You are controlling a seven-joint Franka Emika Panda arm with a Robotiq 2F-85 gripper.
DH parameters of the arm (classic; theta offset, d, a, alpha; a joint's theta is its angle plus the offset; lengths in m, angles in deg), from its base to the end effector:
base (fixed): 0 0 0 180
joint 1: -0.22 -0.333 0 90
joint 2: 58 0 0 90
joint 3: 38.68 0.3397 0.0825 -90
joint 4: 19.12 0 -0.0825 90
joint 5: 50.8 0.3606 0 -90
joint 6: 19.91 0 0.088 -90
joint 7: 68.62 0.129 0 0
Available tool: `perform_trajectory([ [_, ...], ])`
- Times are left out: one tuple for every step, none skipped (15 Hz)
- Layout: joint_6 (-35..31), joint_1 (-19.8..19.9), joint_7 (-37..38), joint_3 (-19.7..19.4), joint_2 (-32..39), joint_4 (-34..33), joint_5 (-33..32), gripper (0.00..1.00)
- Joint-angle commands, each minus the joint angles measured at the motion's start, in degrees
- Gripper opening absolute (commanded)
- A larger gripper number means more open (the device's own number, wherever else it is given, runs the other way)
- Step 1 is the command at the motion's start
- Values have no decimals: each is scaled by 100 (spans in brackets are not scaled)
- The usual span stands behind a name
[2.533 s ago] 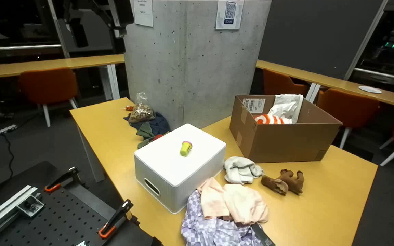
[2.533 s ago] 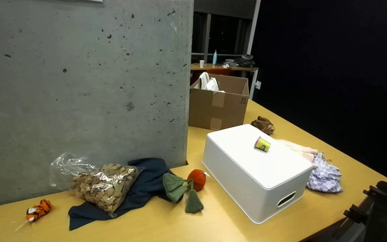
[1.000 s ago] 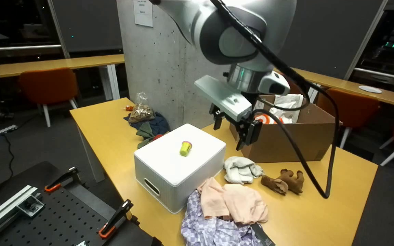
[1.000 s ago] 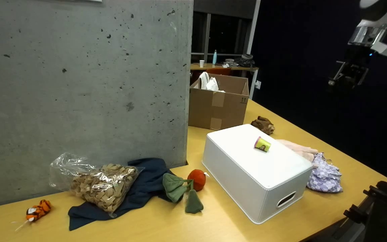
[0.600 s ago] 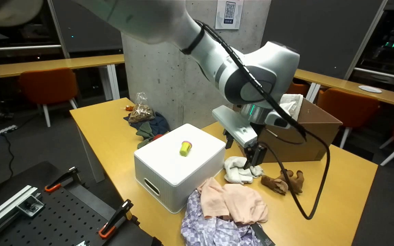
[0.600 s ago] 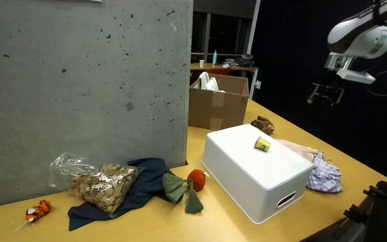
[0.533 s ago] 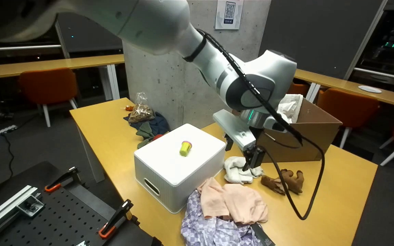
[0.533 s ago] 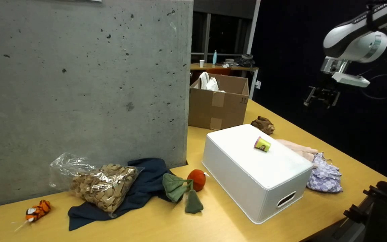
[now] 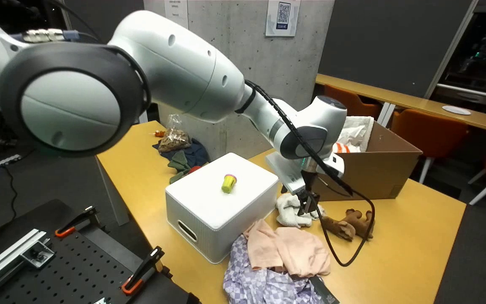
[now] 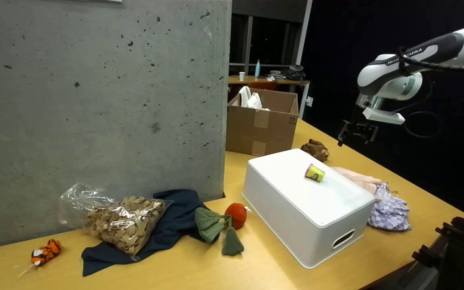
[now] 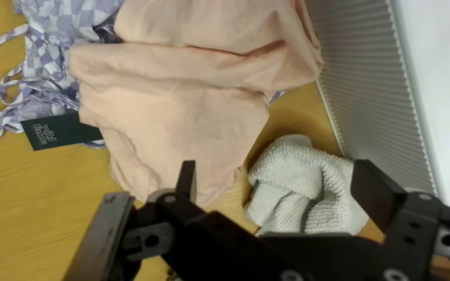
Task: Cover the yellow container with the pink shirt and pick it up, place the yellow container back on the tub and the tshirt back
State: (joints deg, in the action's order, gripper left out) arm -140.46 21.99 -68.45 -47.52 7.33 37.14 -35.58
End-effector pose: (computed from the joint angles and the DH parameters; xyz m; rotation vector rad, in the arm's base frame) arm 0.7020 -0.3428 0.1555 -2.9252 0.8805 -0.0236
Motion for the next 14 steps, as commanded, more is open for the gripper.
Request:
perform_trajectory([
  [241,56,453,-55,892,-1393,-65,100],
  [304,63,517,-42,1075,-1649,-60,100],
  [381,60,581,-38,1250,-1893,-67,100],
  [484,61,605,-17,1423,-2136,-66,100],
  [605,51,649,-33,1592,-2379,-87,100],
  [711,52,669,-33,1742,-2574,-86,100],
  [775,47,698,-40,1827,-2666,-83,100],
  [817,50,708,-37,1906,-2734,-73,100],
  [746,116,808,156,1897,-2671,-303,100],
  [787,136,878,158,1989,-2783,-344,100],
  [808,144,944,155,2056,-2855,-412,100],
  [848,147,990,152,2127,-2918,-486,100],
  [878,147,1037,149,2193,-2983,-544,100],
  [940,131,1087,131,2264,-3037,-618,100],
])
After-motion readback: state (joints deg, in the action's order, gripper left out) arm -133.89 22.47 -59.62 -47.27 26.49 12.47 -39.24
